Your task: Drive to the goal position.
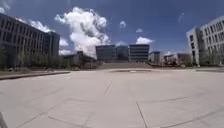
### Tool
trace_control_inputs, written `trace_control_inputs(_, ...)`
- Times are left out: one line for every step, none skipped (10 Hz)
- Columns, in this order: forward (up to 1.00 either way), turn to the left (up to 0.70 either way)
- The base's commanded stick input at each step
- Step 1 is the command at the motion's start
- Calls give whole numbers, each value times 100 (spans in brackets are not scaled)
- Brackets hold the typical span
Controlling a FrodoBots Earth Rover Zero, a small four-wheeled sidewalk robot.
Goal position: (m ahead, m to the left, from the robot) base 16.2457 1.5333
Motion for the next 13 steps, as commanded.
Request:
trace_control_inputs(70, 0)
trace_control_inputs(70, 0)
trace_control_inputs(70, 0)
trace_control_inputs(70, 0)
trace_control_inputs(70, 0)
trace_control_inputs(70, 0)
trace_control_inputs(70, 0)
trace_control_inputs(70, 35)
trace_control_inputs(70, 26)
trace_control_inputs(70, 0)
trace_control_inputs(70, 0)
trace_control_inputs(70, 0)
trace_control_inputs(70, 2)
